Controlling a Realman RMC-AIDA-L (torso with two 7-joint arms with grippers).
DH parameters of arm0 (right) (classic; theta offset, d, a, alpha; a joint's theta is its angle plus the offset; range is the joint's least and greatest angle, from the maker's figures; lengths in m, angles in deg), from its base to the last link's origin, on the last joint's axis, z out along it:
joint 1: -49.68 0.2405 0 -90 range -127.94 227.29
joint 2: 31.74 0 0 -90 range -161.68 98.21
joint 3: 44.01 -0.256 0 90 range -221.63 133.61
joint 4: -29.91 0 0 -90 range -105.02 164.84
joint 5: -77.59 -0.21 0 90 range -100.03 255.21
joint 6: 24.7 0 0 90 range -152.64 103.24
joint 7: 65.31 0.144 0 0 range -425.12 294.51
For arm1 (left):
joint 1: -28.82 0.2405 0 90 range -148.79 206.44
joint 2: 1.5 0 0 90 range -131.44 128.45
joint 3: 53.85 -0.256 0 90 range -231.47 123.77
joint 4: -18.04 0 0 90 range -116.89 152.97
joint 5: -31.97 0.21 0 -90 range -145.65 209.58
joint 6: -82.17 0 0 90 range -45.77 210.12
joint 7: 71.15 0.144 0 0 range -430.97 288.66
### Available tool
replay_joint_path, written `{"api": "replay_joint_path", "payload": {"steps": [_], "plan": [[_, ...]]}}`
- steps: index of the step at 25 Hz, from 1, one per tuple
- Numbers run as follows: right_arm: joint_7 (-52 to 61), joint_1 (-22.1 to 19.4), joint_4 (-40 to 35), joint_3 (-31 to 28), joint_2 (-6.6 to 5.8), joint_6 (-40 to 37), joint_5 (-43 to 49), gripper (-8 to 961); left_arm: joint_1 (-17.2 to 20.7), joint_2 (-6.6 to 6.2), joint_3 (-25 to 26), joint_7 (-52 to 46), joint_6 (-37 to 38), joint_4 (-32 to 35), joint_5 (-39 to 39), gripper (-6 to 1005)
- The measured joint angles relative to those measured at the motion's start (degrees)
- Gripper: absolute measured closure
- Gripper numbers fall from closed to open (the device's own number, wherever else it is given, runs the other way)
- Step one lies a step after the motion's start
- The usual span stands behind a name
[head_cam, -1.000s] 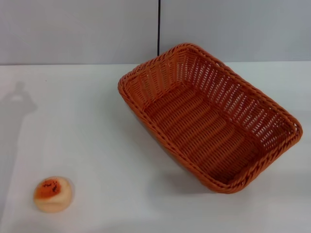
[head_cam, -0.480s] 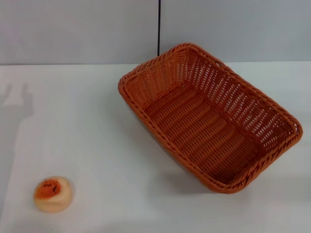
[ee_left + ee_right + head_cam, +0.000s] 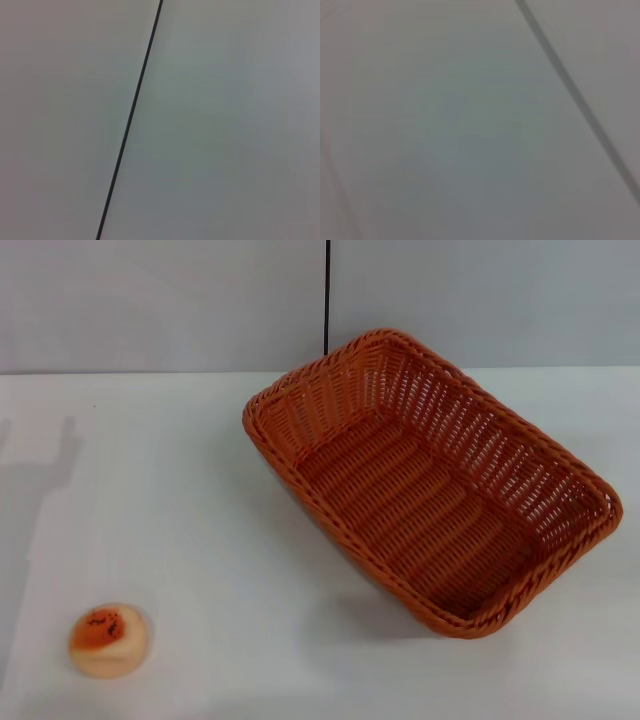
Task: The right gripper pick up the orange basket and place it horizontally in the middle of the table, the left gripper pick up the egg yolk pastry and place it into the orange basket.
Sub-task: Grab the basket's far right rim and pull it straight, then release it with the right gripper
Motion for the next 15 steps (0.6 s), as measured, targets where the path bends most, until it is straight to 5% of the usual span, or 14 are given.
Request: {"api": "replay_joint_path", "payload": {"steps": [3,5,9,15], "plan": [[13.13,3.37,-11.19,0.65,-2.73,-3.5,8.77,296,0.02,0.01,-0.03,0.0,0.0,-0.01,0.01,262],[16.86,4.61,-14.48,0.96,-3.37,-4.66,12.07,298,0.02,0.02,-0.05,0.0,0.05,-0.02,-0.01,181],[27.44,10.05,-22.15,3.53,-5.48,-9.83,23.6,302,0.01,0.02,-0.05,-0.04,0.19,-0.03,0.02,164],[33.25,18.78,-24.13,10.26,-7.69,-16.82,38.87,307,0.28,0.06,-0.41,-1.74,0.28,-0.02,0.0,139]]}}
